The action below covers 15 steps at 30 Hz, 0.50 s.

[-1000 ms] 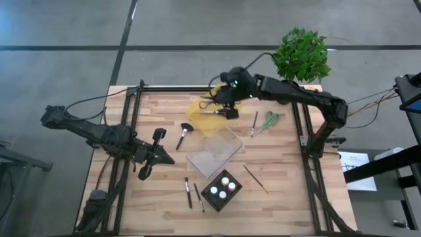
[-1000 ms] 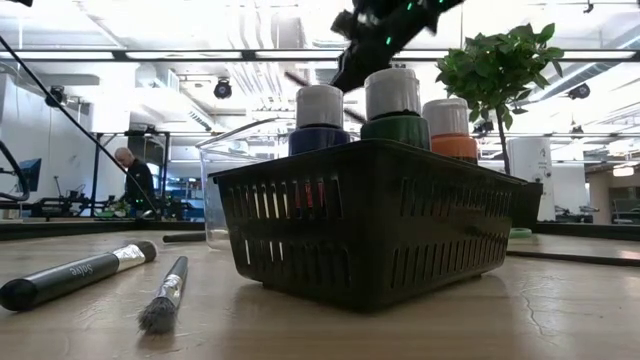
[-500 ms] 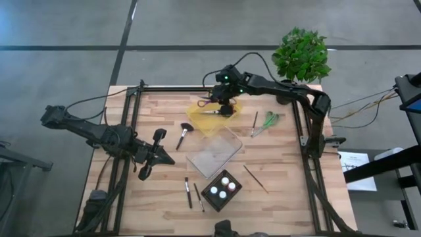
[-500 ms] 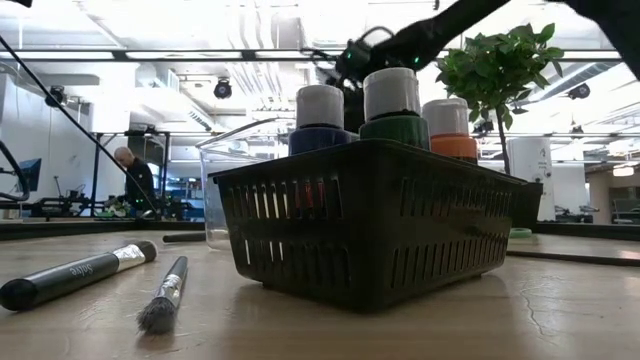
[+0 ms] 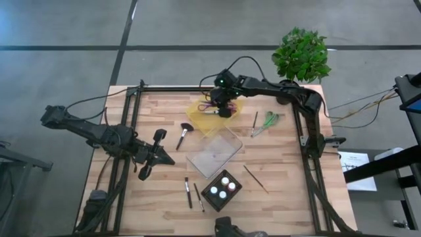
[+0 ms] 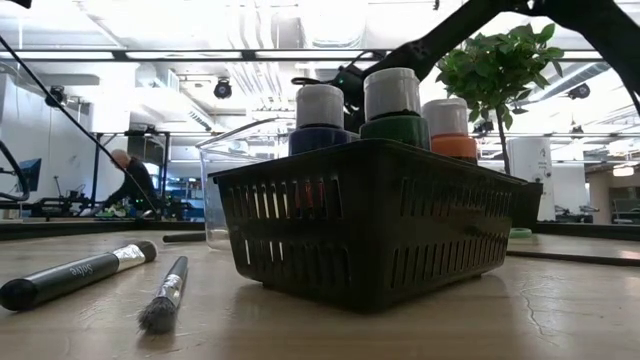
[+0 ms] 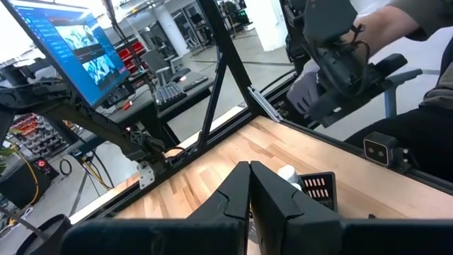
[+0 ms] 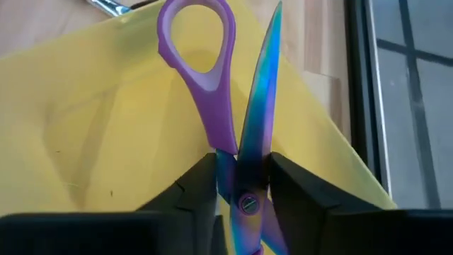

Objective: Pick & Place Paint Supplies
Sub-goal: Put the pink scissors into the yellow transparent bin, then put the green scissors into the yellow transparent bin

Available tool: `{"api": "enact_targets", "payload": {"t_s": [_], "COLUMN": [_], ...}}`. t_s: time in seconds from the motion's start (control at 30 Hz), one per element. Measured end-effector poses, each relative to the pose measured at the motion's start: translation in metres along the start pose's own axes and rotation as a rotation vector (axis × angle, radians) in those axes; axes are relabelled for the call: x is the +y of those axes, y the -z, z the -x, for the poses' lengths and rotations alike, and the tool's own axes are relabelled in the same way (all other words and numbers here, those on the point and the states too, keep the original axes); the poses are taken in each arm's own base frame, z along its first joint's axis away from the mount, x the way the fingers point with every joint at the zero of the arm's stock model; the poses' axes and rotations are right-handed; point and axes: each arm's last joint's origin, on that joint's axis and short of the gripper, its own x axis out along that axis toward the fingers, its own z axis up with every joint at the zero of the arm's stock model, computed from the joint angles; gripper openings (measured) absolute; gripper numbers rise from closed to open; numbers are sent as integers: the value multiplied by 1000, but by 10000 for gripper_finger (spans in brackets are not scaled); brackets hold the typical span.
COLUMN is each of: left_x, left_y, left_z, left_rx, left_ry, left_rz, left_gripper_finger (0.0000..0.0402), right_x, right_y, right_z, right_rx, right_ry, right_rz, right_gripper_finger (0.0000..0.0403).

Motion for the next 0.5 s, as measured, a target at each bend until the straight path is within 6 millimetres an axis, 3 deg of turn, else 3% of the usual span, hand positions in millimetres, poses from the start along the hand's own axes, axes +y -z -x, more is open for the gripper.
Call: {"api": "enact_targets", "payload": {"t_s": [0.2,0.37,0.5], "left_x": [0,0,0], "left_y": [0,0,0], "left_z": [0,0,0], "left_rx": [1,2,2], "left_ry": [0,2,2], "left_rz": [0,1,0], "left_gripper_finger": [14,14,14], "right_x": [1,1,4], "right_y": [2,1,-10], "right_z": [5,9,40], "right_rx": [33,38,50], "right_ry": [-11,-9,10], "right_rz": [-56,-68,-76], "right_gripper_finger": [200,215,217]}}
